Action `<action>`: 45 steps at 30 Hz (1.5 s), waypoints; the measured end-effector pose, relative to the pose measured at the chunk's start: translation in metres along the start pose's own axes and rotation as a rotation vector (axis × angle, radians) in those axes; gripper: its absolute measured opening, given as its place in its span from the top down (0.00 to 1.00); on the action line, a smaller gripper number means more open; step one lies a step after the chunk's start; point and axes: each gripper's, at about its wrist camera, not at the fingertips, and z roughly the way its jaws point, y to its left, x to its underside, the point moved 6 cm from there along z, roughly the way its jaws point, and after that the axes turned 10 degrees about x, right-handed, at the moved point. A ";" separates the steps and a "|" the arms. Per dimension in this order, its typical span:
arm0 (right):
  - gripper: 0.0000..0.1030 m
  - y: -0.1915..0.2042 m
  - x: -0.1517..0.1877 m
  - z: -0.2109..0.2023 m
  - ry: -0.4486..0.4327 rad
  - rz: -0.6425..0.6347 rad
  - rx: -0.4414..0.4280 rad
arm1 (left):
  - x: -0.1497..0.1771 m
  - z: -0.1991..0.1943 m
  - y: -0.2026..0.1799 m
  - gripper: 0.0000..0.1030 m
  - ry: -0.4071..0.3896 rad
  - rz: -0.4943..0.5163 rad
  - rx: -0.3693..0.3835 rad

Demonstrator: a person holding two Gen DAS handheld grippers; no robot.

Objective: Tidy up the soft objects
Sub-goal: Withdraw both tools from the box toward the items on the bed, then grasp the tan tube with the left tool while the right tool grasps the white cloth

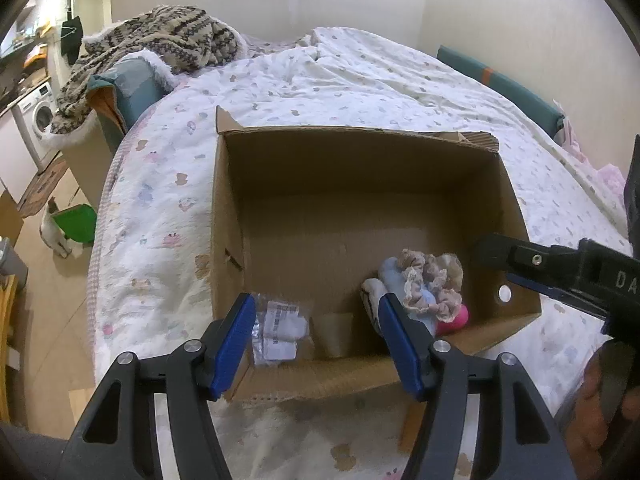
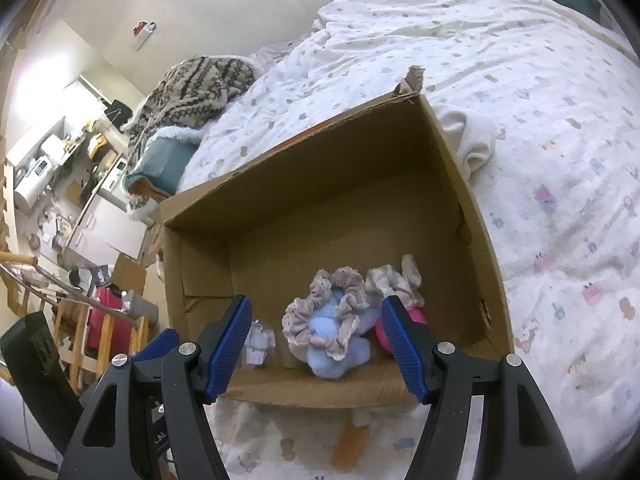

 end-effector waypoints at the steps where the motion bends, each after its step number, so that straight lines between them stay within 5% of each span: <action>1: 0.31 0.000 0.001 -0.001 0.003 -0.001 0.002 | 0.001 -0.001 0.000 0.41 0.001 0.000 -0.006; 24: 0.31 -0.023 0.048 -0.025 0.047 0.025 0.052 | 0.046 -0.028 0.003 0.41 0.031 -0.085 -0.024; 34: 0.31 -0.057 0.064 -0.023 0.076 0.115 0.082 | 0.089 -0.012 -0.016 0.41 0.170 -0.122 0.064; 45: 0.31 -0.095 0.074 -0.016 0.151 0.277 0.062 | 0.122 0.039 -0.077 0.42 0.324 -0.027 0.116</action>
